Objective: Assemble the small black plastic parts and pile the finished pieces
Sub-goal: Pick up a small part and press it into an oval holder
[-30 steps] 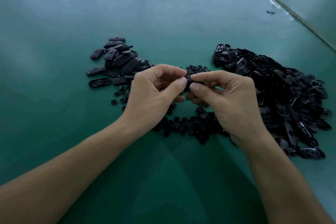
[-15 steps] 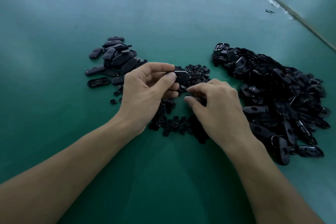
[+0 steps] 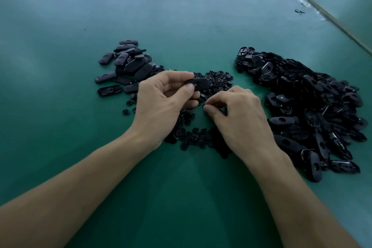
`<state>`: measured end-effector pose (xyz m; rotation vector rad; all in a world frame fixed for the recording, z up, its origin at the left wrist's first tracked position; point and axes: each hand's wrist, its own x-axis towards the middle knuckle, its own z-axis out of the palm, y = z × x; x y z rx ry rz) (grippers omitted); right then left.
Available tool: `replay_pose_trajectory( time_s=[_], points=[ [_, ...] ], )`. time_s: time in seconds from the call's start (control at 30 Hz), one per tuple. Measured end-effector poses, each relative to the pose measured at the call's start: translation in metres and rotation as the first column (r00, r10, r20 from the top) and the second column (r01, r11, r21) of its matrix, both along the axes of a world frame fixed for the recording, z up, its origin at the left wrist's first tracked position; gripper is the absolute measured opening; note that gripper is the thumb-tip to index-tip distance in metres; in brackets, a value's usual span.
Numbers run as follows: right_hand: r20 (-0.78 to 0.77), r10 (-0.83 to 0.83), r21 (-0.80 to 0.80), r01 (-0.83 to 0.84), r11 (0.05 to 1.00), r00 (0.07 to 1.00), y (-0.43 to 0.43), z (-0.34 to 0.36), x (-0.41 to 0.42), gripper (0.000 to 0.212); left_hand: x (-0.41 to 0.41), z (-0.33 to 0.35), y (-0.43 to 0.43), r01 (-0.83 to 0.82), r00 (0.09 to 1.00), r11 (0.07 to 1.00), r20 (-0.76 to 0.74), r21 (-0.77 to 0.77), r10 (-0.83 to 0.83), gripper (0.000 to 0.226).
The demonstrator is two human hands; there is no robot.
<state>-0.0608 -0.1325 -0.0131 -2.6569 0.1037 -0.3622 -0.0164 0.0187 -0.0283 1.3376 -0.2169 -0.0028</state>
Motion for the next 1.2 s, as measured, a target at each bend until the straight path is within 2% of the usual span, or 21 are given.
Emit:
replay_pose_trajectory(
  time_s=[0.23,0.47,0.53,0.67,0.77,0.87,0.97,1.1,1.2],
  points=[
    [-0.007,0.018,-0.044,-0.018,0.999,1.0,0.0019,-0.0006,0.0003,0.015,-0.0009,0.0006,-0.0002,0.009,1.0,1.0,0.021,0.009,-0.009,0.019],
    [0.131,-0.01,0.183,-0.014,0.983,0.991,-0.0001,0.004,-0.0027,0.014,-0.0012,0.0005,0.0004,0.005,0.999,1.0,0.041,0.018,-0.005,0.013],
    [0.152,-0.022,0.245,-0.016,0.969,0.988,-0.0007,0.005,-0.0033,0.007,-0.0015,-0.0003,0.0011,-0.001,0.999,1.0,0.051,0.025,0.0,0.014],
    [0.181,0.013,0.217,-0.053,0.975,0.983,-0.0002,0.0053,-0.0036,0.022,-0.0017,-0.0014,0.0004,0.031,0.995,0.996,0.088,0.087,-0.038,0.022],
    [0.229,0.018,0.238,-0.074,0.969,0.973,0.0012,0.0053,-0.0036,0.018,-0.0004,-0.0018,-0.0004,0.039,0.991,0.986,0.121,0.159,-0.059,0.029],
    [0.287,0.001,0.363,-0.11,0.925,0.958,0.0025,0.0055,-0.0027,0.012,-0.0021,-0.0012,-0.0014,0.049,0.986,0.984,0.148,0.17,-0.075,0.023],
    [0.321,0.0,0.454,-0.154,0.877,0.947,0.0044,0.0055,-0.0014,0.015,-0.0033,-0.0015,-0.0018,0.058,0.985,0.986,0.155,0.154,-0.082,0.018],
    [0.346,0.055,0.471,-0.224,0.853,0.937,0.0063,0.005,-0.0021,0.017,-0.0023,-0.0033,0.0,0.054,0.978,0.984,0.191,0.168,-0.086,0.004],
    [0.35,0.071,0.459,-0.237,0.856,0.934,0.0074,0.0041,-0.0019,0.019,-0.0026,-0.0019,-0.0012,0.07,0.978,0.987,0.182,0.145,-0.097,0.009]
  ],
)
